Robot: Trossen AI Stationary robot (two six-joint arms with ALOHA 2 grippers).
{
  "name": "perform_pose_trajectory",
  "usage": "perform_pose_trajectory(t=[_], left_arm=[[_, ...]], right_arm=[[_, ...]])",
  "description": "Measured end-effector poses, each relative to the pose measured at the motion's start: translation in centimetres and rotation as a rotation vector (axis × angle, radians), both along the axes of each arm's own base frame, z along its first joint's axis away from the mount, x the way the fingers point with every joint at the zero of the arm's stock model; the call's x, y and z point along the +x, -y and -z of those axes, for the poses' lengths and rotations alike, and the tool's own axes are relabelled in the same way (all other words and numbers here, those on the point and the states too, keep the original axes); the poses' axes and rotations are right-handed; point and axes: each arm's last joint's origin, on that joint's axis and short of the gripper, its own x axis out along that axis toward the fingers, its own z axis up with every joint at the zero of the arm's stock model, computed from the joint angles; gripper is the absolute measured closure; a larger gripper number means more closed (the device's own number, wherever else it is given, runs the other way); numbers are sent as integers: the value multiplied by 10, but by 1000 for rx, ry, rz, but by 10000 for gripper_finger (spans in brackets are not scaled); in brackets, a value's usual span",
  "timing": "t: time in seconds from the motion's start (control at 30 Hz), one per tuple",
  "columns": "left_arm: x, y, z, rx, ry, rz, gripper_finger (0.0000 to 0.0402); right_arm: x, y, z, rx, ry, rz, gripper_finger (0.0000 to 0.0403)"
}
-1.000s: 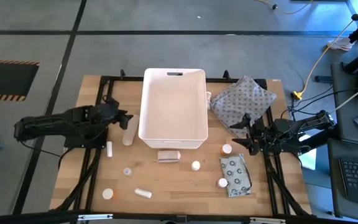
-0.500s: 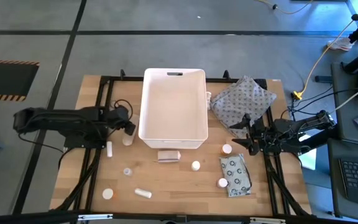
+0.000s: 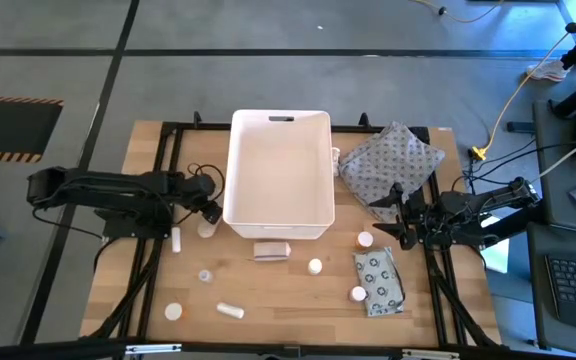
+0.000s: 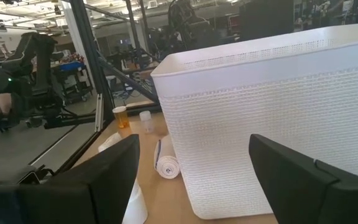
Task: Pick & place medical supplies in basket/bin
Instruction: Put the top white bandage into the white bin
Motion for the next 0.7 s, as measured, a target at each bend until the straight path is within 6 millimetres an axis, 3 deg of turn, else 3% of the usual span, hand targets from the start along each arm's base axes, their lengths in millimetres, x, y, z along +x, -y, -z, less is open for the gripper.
perform_pose_trajectory(t=[0.33,0.57,0.7], left_arm=[[4,-1,-13,80,35,107,359],[8,-6,-55,267,7,171,373],[-3,-10,-89,421,-150,88,373]], right_arm=[[0,3,-1,-7,6,114,98],[0,4,-1,3,6,132,98],[0,4,-1,3,6,131,98]])
